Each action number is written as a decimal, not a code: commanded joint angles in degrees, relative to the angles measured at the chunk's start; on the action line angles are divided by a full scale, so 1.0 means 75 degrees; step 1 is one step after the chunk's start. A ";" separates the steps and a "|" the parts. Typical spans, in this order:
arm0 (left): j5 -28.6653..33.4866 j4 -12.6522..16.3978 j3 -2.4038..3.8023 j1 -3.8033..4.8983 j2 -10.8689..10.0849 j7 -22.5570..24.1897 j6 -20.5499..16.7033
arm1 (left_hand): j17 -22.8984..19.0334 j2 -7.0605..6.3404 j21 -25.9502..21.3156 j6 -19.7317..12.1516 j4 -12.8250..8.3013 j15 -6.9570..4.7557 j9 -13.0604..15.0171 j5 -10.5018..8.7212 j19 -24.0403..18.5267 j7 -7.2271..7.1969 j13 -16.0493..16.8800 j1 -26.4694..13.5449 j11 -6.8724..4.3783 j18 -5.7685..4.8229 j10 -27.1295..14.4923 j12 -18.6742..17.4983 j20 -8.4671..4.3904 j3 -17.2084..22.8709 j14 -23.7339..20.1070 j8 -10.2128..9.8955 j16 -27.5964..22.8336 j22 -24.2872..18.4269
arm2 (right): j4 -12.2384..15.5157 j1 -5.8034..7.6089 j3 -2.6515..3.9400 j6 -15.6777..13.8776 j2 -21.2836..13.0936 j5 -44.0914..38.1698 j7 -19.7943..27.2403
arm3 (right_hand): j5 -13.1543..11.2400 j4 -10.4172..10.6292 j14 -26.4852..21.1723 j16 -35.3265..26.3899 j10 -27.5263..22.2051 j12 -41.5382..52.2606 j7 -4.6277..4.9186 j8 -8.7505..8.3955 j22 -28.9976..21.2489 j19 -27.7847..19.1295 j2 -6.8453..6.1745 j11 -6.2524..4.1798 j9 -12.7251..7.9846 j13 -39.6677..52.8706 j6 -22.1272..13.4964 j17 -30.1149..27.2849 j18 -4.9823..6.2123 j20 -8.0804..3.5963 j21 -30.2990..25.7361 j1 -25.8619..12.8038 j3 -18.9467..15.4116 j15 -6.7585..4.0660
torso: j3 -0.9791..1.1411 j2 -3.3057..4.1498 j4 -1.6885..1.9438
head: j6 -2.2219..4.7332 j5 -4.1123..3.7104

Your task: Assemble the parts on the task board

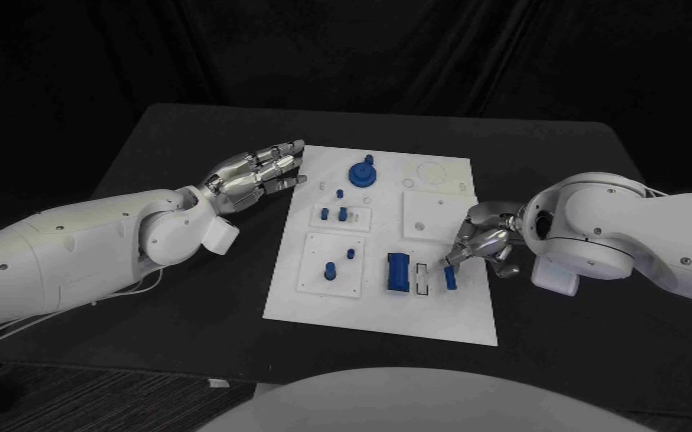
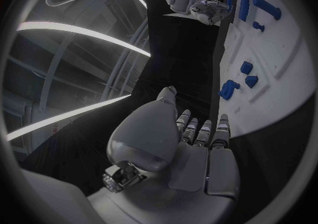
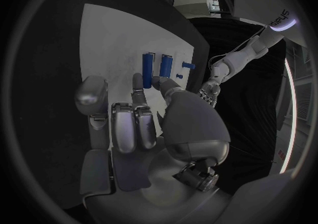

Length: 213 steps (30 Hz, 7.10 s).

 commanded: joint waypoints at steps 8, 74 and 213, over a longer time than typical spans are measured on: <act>0.0032 0.0011 0.0007 -0.0014 0.0014 0.0065 0.0079 | 0.0010 0.0063 0.0036 -0.0006 -0.0048 0.0044 0.0005 0.0045 0.0057 -0.0036 0.0012 -0.0006 0.0063 0.0037 0.0000 0.0050 -0.0001 0.0016 0.0026 0.0017 0.0042 -0.0006 | -0.0288 -0.0192 0.0001 -0.0060 0.0284 0.0345 0.0161 | -0.0224 -0.1405 0.0542 0.0028 0.0783 0.0020 -0.0006 0.0054 0.0906 0.0052 0.0030 -0.0031 0.0023 0.2010 -0.0125 0.0482 0.0002 0.0008 0.0113 -0.0141 0.1477 -0.0027 | -0.0001 -0.0002 -0.0007 | 0.0000 0.0029; 0.0032 -0.0028 0.0007 -0.0027 0.0065 -0.0024 0.0199 | 0.0009 0.0070 0.0033 -0.0028 -0.0071 0.0062 0.0002 0.0051 0.0052 -0.0035 0.0010 0.0005 0.0106 0.0030 -0.0004 0.0050 0.0008 0.0034 0.0023 0.0013 0.0041 -0.0020 | -0.0535 -0.0435 0.0000 -0.0050 0.0771 0.0335 -0.0043 | -0.2436 -0.0268 0.0492 -0.0055 0.0783 0.0020 -0.0002 0.0106 0.0821 -0.0074 0.0036 -0.0008 -0.0186 0.2010 -0.0480 0.0209 0.0051 0.0052 -0.0058 -0.0869 0.0651 0.0002 | 0.0001 0.0000 -0.0006 | 0.0000 0.0101; 0.0032 -0.0055 0.0007 -0.0110 0.0006 -0.0316 0.0261 | 0.0012 0.0092 0.0042 0.0005 -0.0179 0.0084 0.0009 0.0108 0.0071 -0.0001 0.0015 0.0044 0.0131 0.0022 0.0000 0.0078 0.0023 0.0105 0.0029 0.0033 0.0051 -0.0021 | 0.0200 -0.0616 0.0003 -0.0935 -0.0026 -0.1066 0.1251 | -0.3672 0.1153 0.0430 -0.0245 0.0783 0.0020 -0.0390 0.3715 0.0662 -0.0190 0.0587 -0.0341 0.3961 0.2010 -0.2097 -0.0212 0.0153 -0.0186 -0.0922 0.0235 -0.1668 -0.0271 | 0.0002 0.0000 -0.0006 | 0.0000 0.0187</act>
